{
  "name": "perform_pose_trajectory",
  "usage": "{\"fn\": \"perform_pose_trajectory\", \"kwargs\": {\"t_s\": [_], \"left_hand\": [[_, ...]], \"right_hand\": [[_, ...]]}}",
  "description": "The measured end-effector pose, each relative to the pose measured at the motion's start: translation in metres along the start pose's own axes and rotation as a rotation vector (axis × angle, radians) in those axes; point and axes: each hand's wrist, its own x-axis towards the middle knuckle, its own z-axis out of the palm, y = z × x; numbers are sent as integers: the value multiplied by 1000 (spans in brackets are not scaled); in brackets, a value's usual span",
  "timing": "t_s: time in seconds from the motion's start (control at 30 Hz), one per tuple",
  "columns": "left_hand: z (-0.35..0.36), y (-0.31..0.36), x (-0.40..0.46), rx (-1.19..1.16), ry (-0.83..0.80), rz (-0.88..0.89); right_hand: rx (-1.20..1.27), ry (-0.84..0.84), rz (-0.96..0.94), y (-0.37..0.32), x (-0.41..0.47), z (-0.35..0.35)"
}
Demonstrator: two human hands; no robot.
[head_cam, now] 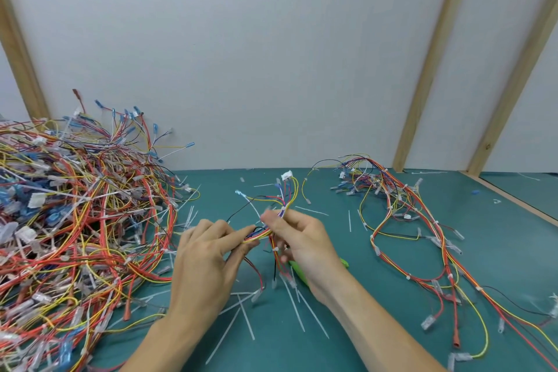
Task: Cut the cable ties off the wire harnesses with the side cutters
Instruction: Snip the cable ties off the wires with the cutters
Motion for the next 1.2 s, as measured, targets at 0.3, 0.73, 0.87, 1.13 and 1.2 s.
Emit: {"fn": "perform_pose_trajectory", "kwargs": {"t_s": [0.3, 0.73, 0.87, 1.13, 1.2], "left_hand": [[-1, -3, -1, -165, -70, -207], [-10, 2, 1, -55, 9, -159], [-10, 5, 0, -161, 67, -191], [-9, 0, -1, -219, 64, -257], [-9, 1, -1, -205, 48, -240]], "right_hand": [[91, 142, 88, -1, 5, -5], [213, 304, 134, 6, 18, -37], [-174, 453, 104, 12, 18, -34], [-659, 461, -547, -1, -1, -16], [-798, 250, -686, -1, -5, -4]]}}
